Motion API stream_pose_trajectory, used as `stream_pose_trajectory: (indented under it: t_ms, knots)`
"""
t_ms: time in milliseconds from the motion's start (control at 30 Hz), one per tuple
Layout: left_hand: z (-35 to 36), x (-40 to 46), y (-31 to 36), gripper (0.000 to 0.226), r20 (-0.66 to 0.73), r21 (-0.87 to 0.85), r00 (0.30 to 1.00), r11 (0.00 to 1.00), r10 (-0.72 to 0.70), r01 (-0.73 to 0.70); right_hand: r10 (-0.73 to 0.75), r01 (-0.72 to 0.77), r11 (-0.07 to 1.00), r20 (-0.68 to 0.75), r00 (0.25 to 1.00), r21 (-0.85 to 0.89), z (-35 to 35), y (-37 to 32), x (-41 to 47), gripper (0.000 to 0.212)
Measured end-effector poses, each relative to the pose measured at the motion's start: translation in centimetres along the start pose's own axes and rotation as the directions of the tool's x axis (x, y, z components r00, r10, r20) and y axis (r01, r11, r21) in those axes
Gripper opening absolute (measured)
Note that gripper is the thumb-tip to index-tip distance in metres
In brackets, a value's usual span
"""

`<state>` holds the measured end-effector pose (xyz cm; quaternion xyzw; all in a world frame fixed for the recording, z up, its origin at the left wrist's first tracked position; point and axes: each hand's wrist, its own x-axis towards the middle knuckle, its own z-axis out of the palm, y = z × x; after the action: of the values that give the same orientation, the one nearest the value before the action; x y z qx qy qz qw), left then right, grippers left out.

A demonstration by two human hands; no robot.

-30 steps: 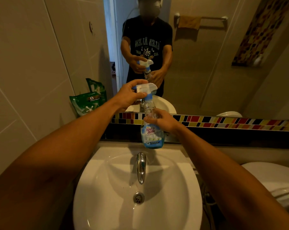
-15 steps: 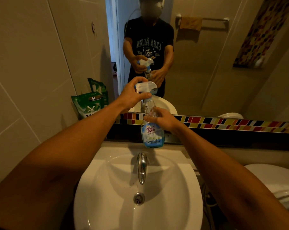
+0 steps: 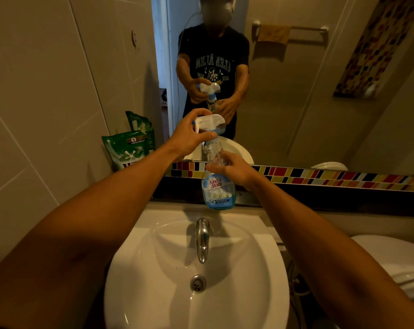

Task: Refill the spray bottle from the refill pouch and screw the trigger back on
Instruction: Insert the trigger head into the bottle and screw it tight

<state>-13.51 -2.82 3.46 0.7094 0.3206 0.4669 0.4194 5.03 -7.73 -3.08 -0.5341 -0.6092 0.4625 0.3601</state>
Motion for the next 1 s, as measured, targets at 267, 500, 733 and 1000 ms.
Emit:
stream_pose_trajectory:
  t_ms: [267, 500, 733, 1000]
  knots:
    - [0.2, 0.0, 0.3, 0.058, -0.011, 0.000, 1.000, 1.000, -0.008, 0.008, -0.056, 0.058, 0.997, -0.034, 0.998, 0.054, 0.0, 0.0, 0.0, 0.036]
    - [1.1, -0.3, 0.7, 0.057, -0.090, -0.025, 0.995, 0.998, 0.050, -0.052, -0.087, 0.089, 0.994, -0.037, 0.996, 0.069, 0.1, -0.5, 0.2, 0.040]
    - [0.8, -0.6, 0.9, 0.058, -0.058, -0.008, 0.998, 1.000, 0.029, -0.030, -0.060, 0.062, 0.996, -0.038, 0.997, 0.067, 0.0, -0.1, 0.6, 0.042]
    - [0.7, -0.5, 0.8, 0.058, -0.074, 0.018, 0.997, 0.999, 0.031, -0.029, -0.027, 0.030, 0.988, -0.019, 0.999, 0.151, 0.3, 0.4, 1.3, 0.048]
